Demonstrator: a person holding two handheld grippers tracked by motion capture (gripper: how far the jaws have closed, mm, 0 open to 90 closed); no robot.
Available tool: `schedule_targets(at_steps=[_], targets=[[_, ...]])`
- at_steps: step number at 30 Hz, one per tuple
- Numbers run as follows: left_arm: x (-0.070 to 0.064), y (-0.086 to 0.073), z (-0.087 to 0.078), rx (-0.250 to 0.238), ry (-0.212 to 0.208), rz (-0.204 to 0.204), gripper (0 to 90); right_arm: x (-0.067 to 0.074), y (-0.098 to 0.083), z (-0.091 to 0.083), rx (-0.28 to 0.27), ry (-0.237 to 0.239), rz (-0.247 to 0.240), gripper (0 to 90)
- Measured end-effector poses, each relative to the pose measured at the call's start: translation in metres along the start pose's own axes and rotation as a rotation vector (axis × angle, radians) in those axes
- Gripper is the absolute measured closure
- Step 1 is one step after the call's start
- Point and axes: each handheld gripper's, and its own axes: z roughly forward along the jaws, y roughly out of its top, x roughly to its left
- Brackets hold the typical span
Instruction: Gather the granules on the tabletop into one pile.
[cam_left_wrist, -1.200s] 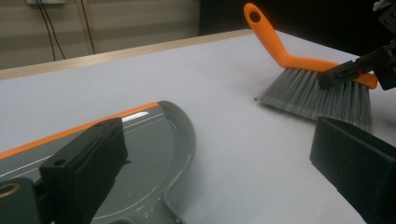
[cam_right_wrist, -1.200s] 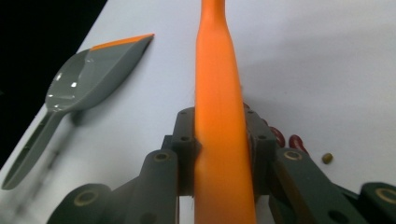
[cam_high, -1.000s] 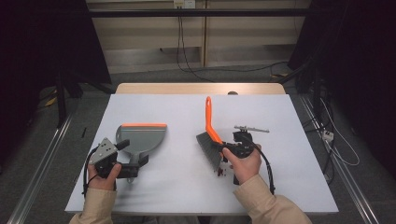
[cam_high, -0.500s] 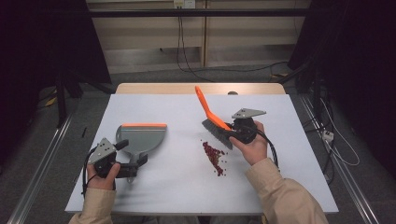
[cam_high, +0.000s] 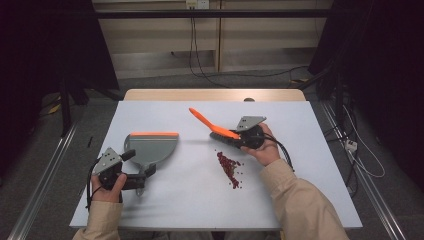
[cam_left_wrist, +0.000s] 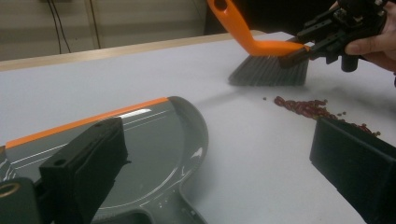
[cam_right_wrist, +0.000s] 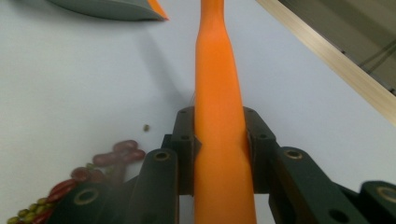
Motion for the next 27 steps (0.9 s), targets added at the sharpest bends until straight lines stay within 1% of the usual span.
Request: schedule_targets(at_steps=[5,10,12,14,16,20,24,27], targets=[[0.001,-0.001,-0.002,0.003,0.006,0.002,3.7,0.009,0.000,-0.002,0.017,0.054,-0.105,71.2],[0.003,-0.002,-0.006,0.003,0.002,0.005,3.7,0.022,-0.004,-0.012,0.029,0.109,-0.174,70.8],[0.004,-0.004,-0.008,0.004,0.007,0.002,3.7,0.026,-0.006,-0.016,0.029,0.122,-0.188,70.6],[0.005,-0.005,-0.008,0.004,0.011,-0.004,3.7,0.030,-0.009,-0.021,0.029,0.133,-0.191,70.6],[0.005,-0.004,-0.008,0.002,0.012,-0.002,3.7,0.033,-0.010,-0.024,0.029,0.146,-0.189,70.6],[0.003,-0.003,-0.006,0.004,0.004,0.008,3.7,0.041,-0.010,-0.031,0.042,0.159,-0.207,70.6],[0.002,-0.003,-0.005,0.005,0.002,0.006,3.7,0.047,-0.010,-0.035,0.032,0.170,-0.199,70.7],[0.001,-0.003,-0.005,0.007,0.001,0.008,3.7,0.050,-0.011,-0.038,0.025,0.169,-0.192,70.8]])
